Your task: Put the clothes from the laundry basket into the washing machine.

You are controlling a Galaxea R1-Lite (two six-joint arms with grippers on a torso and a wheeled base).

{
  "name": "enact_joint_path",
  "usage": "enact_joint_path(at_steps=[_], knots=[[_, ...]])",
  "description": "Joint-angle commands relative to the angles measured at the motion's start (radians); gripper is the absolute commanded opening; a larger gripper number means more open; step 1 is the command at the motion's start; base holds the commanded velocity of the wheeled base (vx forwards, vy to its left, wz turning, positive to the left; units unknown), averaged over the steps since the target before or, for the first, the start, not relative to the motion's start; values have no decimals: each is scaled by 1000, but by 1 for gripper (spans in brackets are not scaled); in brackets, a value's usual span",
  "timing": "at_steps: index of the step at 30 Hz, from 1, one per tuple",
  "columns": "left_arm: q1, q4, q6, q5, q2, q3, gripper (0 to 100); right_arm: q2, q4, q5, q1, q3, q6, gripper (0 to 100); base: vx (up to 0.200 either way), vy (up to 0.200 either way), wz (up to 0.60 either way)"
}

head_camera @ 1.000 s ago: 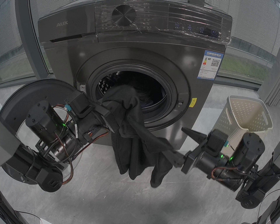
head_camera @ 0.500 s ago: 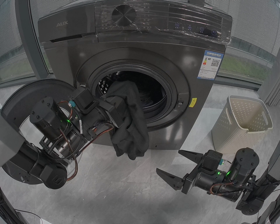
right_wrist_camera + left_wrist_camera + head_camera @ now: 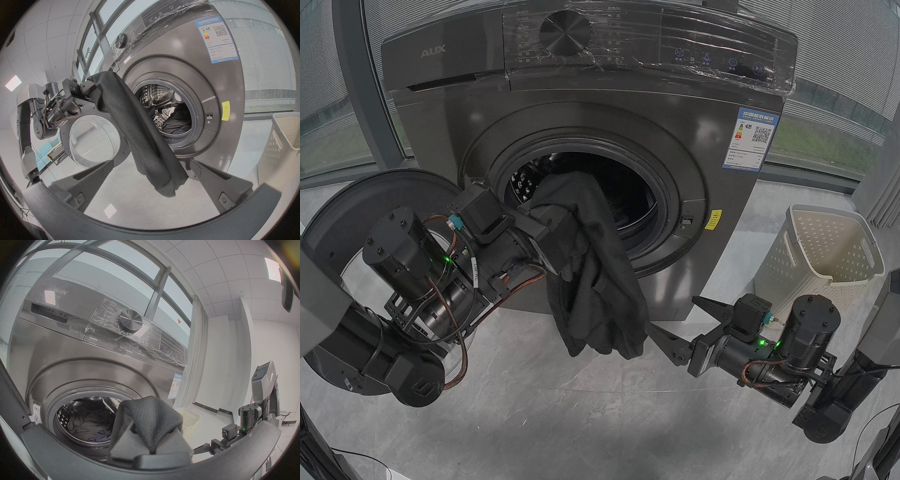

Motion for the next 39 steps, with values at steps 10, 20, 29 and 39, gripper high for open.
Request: enact_joint_path(at_steps=[10, 20, 29, 39], knots=[[-18, -4, 0, 0, 2, -9, 0, 185, -7, 39, 52, -172, -10, 100, 0, 0, 0], [-26, -4, -2, 2, 7, -12, 0, 391, 6, 41, 95, -468, -51, 100, 0, 0, 0], [-33, -3, 5, 22, 10, -24, 0, 497, 21, 30, 95, -635, -54, 100, 0, 0, 0], [-42, 9, 3, 45, 11, -72, 0, 578, 56, -5, 45, -800, -51, 100, 0, 0, 0]])
